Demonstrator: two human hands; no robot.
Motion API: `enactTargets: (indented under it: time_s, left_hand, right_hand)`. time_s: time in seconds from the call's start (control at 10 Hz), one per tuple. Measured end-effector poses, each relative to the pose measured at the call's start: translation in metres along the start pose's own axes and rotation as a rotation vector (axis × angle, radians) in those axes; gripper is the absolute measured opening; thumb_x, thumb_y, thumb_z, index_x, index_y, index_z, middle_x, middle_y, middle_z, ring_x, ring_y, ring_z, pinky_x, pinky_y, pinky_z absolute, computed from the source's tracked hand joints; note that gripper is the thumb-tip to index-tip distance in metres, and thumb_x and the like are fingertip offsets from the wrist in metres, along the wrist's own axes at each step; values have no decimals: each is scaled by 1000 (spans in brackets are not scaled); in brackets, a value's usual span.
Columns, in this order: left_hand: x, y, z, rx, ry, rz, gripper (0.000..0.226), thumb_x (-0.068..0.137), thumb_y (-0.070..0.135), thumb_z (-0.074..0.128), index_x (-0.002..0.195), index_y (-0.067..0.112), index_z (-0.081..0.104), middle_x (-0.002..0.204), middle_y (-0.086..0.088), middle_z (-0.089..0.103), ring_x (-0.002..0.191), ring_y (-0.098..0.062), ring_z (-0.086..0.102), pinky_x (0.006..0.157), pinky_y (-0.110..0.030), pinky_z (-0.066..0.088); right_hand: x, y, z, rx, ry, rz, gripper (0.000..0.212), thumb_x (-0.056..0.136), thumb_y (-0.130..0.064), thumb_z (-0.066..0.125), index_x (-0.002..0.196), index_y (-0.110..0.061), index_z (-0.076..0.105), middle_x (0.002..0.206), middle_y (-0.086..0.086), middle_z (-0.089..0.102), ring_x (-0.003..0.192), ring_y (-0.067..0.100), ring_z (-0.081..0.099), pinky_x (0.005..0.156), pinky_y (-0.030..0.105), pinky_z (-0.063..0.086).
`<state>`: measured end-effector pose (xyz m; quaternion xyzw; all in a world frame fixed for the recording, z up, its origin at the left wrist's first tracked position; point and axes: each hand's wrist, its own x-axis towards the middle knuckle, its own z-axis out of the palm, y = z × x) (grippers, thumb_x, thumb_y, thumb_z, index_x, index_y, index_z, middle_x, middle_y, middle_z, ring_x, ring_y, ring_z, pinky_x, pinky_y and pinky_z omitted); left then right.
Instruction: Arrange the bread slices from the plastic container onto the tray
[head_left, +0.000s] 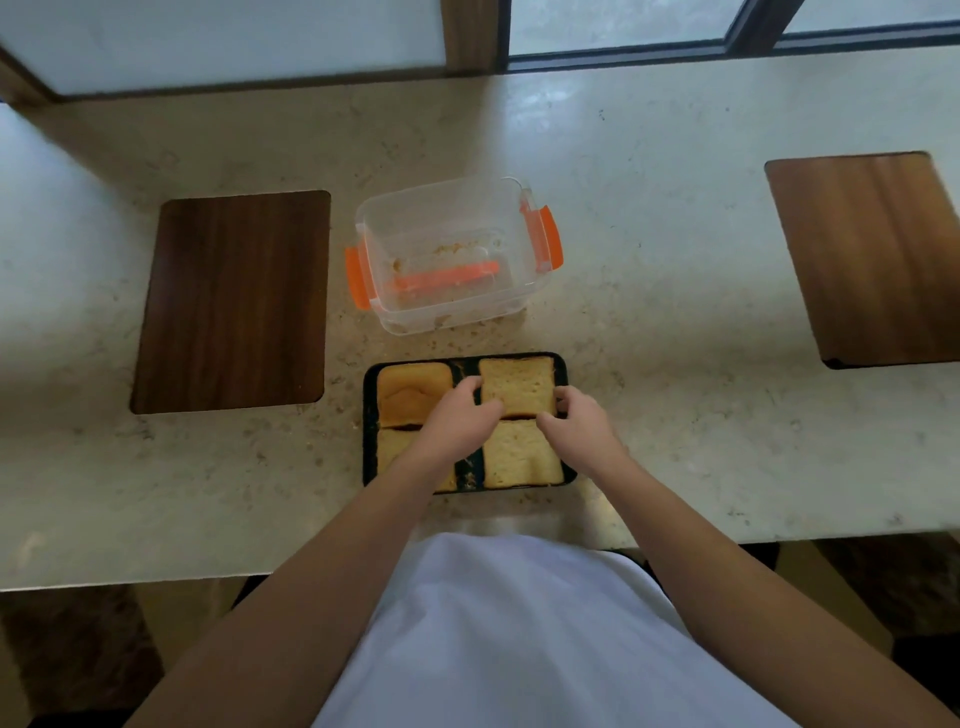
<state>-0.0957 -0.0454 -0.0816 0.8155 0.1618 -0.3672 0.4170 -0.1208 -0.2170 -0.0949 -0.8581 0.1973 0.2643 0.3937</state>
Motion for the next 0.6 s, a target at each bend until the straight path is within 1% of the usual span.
enactTargets:
  time_s: [0.1,0.2,0.3,0.4,0.5,0.6]
  left_hand:
    - [0,5,1,1,-83,-46,59,88,43,54,143,28,43,108,14,52,85,-7,55,79,-38,58]
    - [-1,5,1,-22,-101,-35,52,90,43,55,139,27,47,99,16,49,89,-6,54,77,-34,57]
    - [-3,6,1,-39,-97,-39,44,93,40,54,134,24,51,100,14,52,89,-5,53,83,-37,57]
    - [-5,6,0,-63,-89,-37,42,95,39,55,133,22,54,109,10,54,91,-5,53,83,-36,56]
    - [-9,8,-5,-42,-96,-27,40,95,38,54,131,20,55,114,5,54,99,-13,55,81,-35,55]
    - [-8,12,-9,72,-25,86,34,95,35,52,124,19,57,107,5,57,92,-12,57,76,-33,53]
  right_hand:
    - [1,1,0,11,-24,29,64,91,-29,59,151,-15,42,145,10,54,125,26,55,100,44,50]
    - [4,2,-1,13,-34,30,65,91,-30,59,152,-15,40,146,10,53,120,24,57,93,38,50]
    - [5,-2,-1,7,-38,32,66,92,-31,58,153,-15,38,147,11,52,93,14,59,74,30,50]
    - [8,-4,2,-9,-33,26,65,93,-31,57,152,-15,38,146,11,51,76,8,51,61,24,44]
    - [4,-3,1,0,-29,33,63,91,-30,57,150,-13,41,143,10,54,79,8,52,65,26,45]
    - [1,-9,2,-17,35,42,62,90,-28,58,148,-11,42,141,11,52,100,17,56,84,35,52]
